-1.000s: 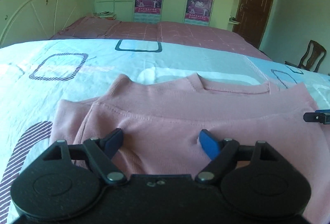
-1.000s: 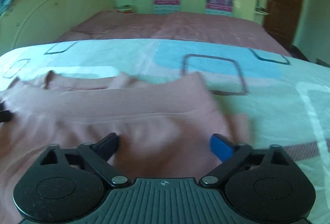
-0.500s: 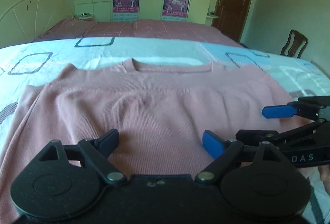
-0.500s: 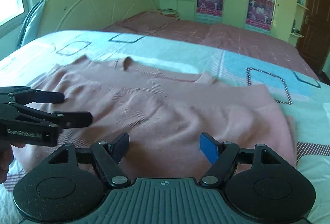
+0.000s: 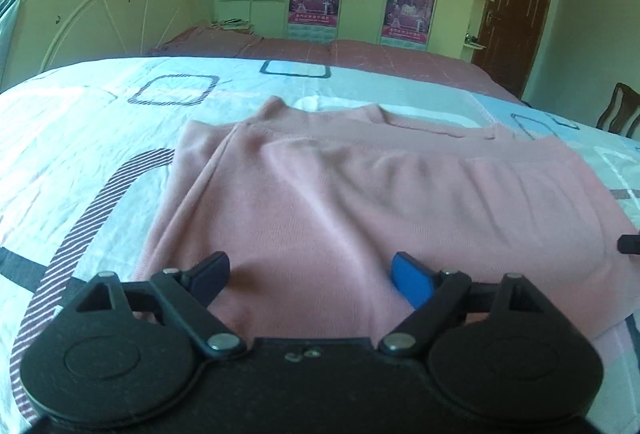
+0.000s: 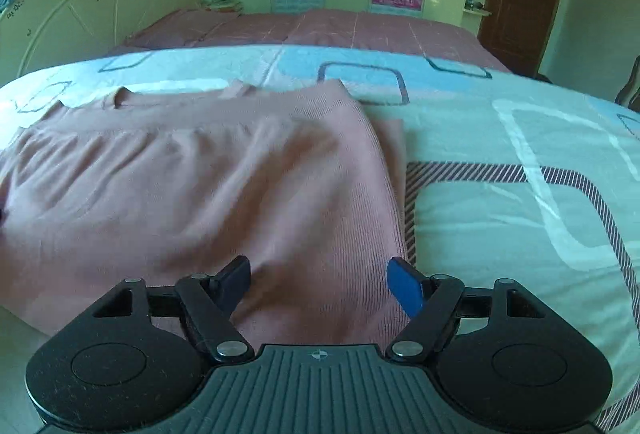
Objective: Fold small clothes
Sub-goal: 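Move both tools to the new folded edge and close on it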
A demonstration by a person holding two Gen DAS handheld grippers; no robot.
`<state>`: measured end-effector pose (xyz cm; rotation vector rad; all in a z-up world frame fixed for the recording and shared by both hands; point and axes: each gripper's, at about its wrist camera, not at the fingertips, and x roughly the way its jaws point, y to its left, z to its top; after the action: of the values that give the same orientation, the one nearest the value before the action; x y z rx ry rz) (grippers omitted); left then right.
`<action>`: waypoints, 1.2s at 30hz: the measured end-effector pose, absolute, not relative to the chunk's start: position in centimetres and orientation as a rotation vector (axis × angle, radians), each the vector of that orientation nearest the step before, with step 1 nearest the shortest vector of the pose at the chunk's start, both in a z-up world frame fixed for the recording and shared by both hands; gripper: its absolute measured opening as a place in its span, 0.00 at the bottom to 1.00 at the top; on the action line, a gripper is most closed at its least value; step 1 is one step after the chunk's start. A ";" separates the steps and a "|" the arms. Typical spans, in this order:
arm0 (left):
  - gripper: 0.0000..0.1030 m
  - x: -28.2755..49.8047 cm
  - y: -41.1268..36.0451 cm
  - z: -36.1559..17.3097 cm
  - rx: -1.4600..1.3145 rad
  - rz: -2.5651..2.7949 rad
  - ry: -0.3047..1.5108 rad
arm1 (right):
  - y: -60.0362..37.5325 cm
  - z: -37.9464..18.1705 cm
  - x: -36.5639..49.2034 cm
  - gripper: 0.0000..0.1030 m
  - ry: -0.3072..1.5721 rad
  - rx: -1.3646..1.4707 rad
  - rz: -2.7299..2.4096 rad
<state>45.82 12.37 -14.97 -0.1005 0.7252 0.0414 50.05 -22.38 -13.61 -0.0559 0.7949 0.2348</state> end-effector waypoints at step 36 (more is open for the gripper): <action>0.85 41.9 11.4 -16.8 -0.012 0.100 0.808 | -26.2 -16.2 45.0 0.34 0.844 -0.038 0.174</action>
<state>41.95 11.37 -16.77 -0.0121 0.8079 0.1004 44.96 -26.16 -16.22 -0.0382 0.8440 0.1744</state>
